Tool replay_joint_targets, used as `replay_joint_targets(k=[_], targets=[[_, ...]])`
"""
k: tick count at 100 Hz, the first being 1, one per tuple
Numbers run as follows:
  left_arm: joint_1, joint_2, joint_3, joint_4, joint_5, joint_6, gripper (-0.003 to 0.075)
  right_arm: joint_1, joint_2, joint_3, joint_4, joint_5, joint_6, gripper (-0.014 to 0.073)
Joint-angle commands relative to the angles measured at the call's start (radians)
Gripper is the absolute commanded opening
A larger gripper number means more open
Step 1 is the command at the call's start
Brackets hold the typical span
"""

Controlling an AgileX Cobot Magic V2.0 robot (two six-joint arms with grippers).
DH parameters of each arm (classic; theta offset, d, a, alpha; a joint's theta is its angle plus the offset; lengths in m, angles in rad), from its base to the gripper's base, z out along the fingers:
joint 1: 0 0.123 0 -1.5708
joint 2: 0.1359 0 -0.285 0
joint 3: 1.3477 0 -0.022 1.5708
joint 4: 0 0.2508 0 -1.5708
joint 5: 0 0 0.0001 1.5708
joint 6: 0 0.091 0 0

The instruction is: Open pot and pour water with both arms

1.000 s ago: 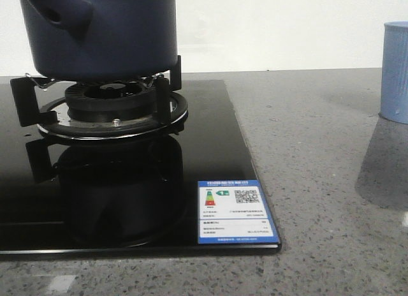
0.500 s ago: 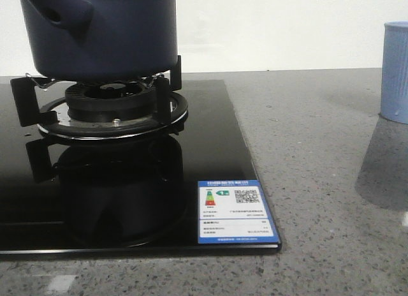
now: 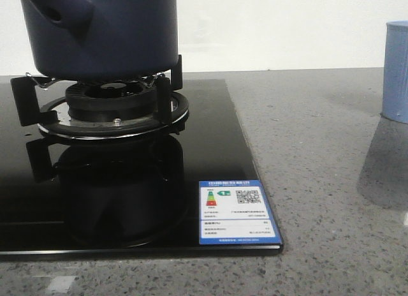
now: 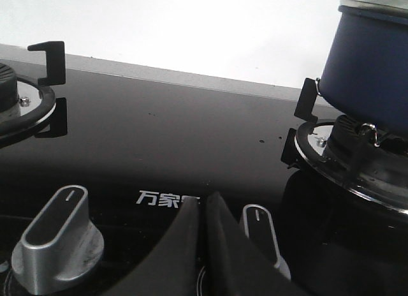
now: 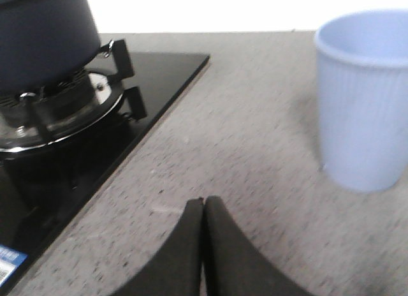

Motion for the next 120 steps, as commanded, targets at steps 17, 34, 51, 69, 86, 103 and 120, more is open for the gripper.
replay_joint_targets(k=[17, 34, 51, 69, 86, 103, 120], targets=[[-0.006, -0.025, 0.033, -0.009, -0.071, -0.011, -0.0019, -0.008, 0.012, -0.148, 0.106, 0.113, -0.022, -0.0069], [-0.006, -0.025, 0.033, -0.009, -0.071, -0.011, -0.0019, -0.008, 0.010, -0.148, 0.610, 0.092, -0.614, -0.0069], [-0.006, -0.025, 0.033, -0.009, -0.071, -0.011, -0.0019, -0.008, 0.012, -0.141, 0.693, 0.047, -0.721, -0.0069], [-0.006, -0.025, 0.033, -0.009, -0.071, -0.011, -0.0019, -0.008, 0.012, -0.141, 0.693, 0.031, -0.719, -0.0069], [-0.006, -0.025, 0.033, -0.009, -0.071, -0.011, -0.0019, -0.008, 0.010, -0.135, 0.693, 0.024, -0.710, -0.0069], [-0.006, -0.025, 0.033, -0.009, -0.071, -0.011, -0.0019, -0.003, 0.008, -0.102, 1.046, 0.156, -0.839, -0.0069], [-0.006, -0.025, 0.033, -0.009, -0.071, -0.011, -0.0019, 0.054, -0.052, -0.027, 1.375, 0.197, -1.312, -0.0069]])
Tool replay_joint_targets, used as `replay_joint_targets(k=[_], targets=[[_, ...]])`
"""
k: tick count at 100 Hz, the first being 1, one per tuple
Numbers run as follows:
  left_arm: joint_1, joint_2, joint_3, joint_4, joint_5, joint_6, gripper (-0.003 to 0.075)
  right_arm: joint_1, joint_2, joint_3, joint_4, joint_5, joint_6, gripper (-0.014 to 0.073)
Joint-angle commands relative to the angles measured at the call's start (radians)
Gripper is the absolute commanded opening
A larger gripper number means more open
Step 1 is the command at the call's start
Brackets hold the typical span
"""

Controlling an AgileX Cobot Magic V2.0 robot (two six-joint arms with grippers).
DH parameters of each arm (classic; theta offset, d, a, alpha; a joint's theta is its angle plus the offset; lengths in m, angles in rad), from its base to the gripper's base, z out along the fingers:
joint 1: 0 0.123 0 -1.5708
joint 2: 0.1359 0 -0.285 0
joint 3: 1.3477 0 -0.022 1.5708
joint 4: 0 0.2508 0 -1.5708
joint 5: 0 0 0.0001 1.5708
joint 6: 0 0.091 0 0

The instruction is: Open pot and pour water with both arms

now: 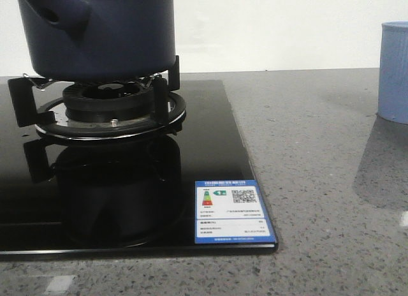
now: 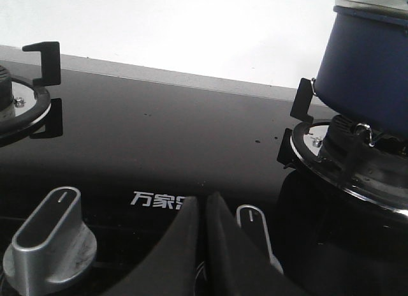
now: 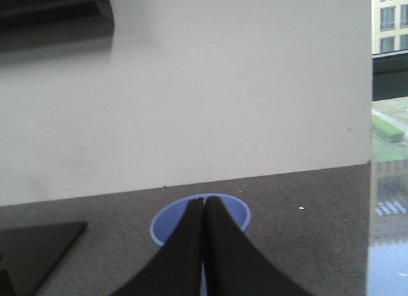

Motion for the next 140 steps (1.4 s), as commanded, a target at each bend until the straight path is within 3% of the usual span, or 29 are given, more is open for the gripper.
replay_joint_targets(k=[1, 11, 26, 63, 67, 88, 140], targets=[[-0.006, -0.025, 0.033, -0.009, -0.072, -0.010, -0.0019, 0.035, -0.045, 0.003, 0.217, -0.015, -0.285, -0.0069], [-0.006, -0.025, 0.033, -0.009, -0.072, -0.010, -0.0019, 0.087, -0.111, 0.029, 0.348, 0.130, -0.461, -0.0069], [-0.006, -0.025, 0.033, -0.009, -0.072, -0.010, -0.0019, 0.139, -0.208, 0.073, 0.348, 0.312, -0.471, -0.0069], [-0.006, -0.025, 0.033, -0.009, -0.072, -0.010, -0.0019, 0.139, -0.452, 0.297, 0.367, 0.311, -0.471, -0.0069], [-0.006, -0.025, 0.033, -0.009, -0.072, -0.010, -0.0019, 0.137, -0.466, 0.293, 0.378, 0.376, -0.471, -0.0069], [-0.006, -0.025, 0.033, -0.009, -0.072, -0.010, -0.0019, 0.104, -0.544, 0.295, 0.374, 0.434, -0.471, -0.0069], [-0.006, -0.025, 0.033, -0.009, -0.071, -0.010, -0.0019, 0.094, -0.541, 0.295, 0.328, 0.442, -0.471, -0.0069]])
